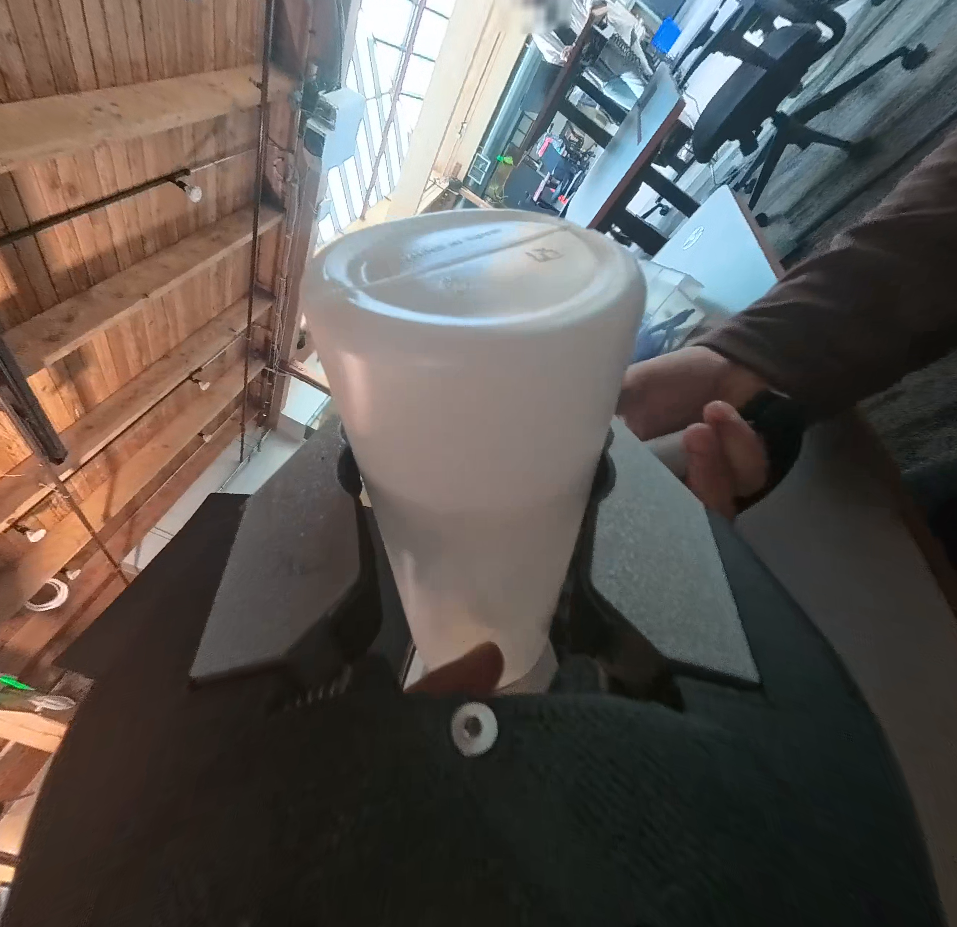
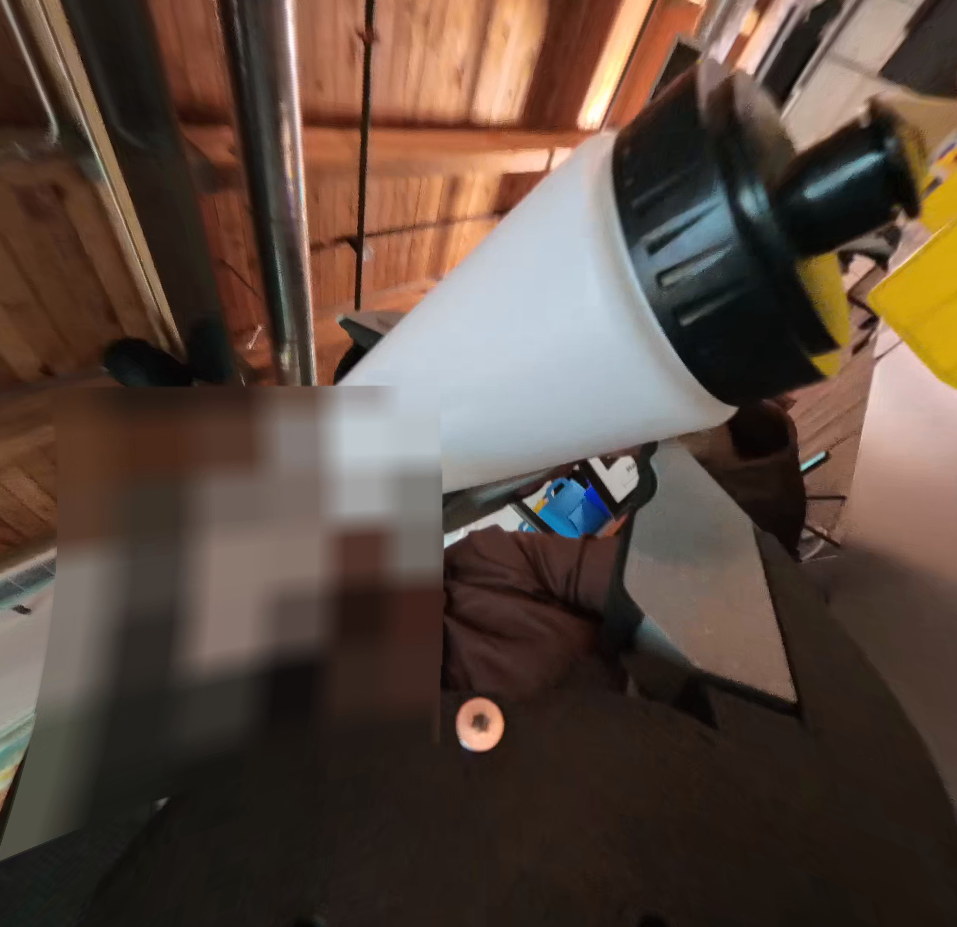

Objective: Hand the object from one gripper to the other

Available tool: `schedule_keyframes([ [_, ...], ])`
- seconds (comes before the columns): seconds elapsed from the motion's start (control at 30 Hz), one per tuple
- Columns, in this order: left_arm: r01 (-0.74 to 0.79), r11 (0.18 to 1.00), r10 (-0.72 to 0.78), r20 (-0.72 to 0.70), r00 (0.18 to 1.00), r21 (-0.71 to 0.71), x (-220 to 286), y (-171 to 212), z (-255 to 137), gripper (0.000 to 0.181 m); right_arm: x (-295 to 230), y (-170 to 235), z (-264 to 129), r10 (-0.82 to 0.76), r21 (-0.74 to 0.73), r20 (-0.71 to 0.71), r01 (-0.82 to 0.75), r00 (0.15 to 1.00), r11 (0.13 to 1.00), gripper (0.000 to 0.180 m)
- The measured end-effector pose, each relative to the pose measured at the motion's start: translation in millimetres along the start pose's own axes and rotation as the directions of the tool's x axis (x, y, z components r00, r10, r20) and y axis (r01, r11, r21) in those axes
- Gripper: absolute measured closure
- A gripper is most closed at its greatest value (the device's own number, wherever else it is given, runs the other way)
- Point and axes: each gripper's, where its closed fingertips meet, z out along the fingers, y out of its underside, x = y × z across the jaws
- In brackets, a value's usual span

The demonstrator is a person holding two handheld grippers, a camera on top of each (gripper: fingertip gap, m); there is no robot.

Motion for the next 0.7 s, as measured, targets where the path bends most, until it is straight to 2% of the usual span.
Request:
schedule_keyframes([
  [0.03, -0.030, 0.999, 0.031, 0.003, 1.000, -0.015, 1, 3, 1, 0.090, 0, -4, -1, -0.008, 0.028, 0.000, 0.008, 1.000, 1.000, 0.058],
  [0.17, -0.113, 0.992, 0.110, -0.040, 0.993, -0.058, 14, 11, 6, 0.090, 15, -7, 1, -0.039, 0.062, -0.088, 0.044, 0.995, 0.997, 0.061],
  [0.33, -0.213, 0.974, 0.201, -0.143, 0.969, -0.074, 43, 18, 17, 0.092, 29, -4, 5, 0.102, 0.111, -0.044, -0.096, 0.994, 0.989, 0.054],
  [0.4, -0.243, 0.963, 0.223, -0.164, 0.961, -0.112, 48, 24, 18, 0.093, 30, -9, -1, 0.132, 0.136, -0.014, -0.129, 0.991, 0.982, 0.059],
  [0.7, -0.262, 0.959, 0.241, -0.174, 0.955, -0.108, 49, 24, 16, 0.093, 24, -14, -13, 0.091, 0.129, -0.021, -0.088, 0.996, 0.988, 0.066],
])
